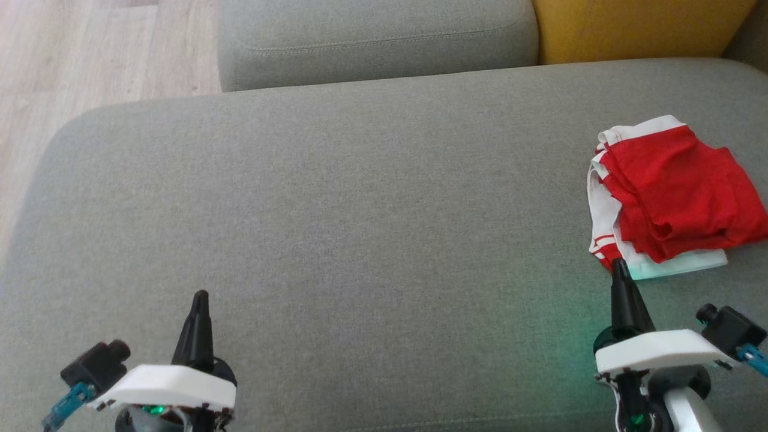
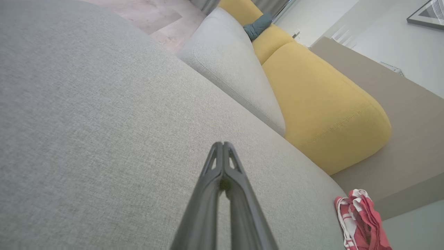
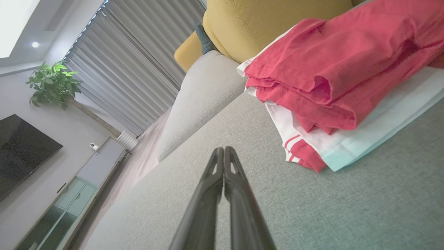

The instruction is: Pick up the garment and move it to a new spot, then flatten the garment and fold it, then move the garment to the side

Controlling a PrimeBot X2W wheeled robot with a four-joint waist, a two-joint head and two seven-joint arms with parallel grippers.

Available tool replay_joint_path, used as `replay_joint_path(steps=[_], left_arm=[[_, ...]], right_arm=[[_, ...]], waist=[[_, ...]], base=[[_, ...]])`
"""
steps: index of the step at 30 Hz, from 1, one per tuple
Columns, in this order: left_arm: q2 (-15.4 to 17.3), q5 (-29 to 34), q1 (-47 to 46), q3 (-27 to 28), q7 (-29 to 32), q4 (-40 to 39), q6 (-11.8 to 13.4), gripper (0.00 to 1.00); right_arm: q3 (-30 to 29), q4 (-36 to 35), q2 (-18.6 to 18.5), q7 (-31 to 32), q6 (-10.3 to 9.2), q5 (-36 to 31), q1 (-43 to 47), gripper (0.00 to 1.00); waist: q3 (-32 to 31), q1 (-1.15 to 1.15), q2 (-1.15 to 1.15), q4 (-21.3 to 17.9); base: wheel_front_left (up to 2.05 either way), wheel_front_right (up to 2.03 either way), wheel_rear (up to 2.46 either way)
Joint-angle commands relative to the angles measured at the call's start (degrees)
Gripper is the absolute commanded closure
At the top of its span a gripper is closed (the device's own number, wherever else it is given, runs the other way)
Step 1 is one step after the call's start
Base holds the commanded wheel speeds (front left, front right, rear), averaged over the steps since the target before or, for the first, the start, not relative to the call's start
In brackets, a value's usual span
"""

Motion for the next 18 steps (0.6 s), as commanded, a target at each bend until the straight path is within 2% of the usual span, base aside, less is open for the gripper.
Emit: replay_joint_path(steps=[1,18], left_arm=[[0.83,-1.42,-3.39,1.62,0.23,-1.38,-0.55,1.0],[1.06,-12.49,-4.87,3.43,2.89,-0.13,-1.98,1.0]], right_arm=[[-0.02,-2.29,-0.95,0.23,-0.02,1.54,-2.63,1.0],[-1.64,-3.15,-1.07,2.91,-0.02,12.89,-2.72,1.0]], waist=[[-0.01,0.0,0.0,0.02],[-0.1,0.0,0.0,0.45]], base=[[0.0,0.0,0.0],[0.0,0.0,0.0]])
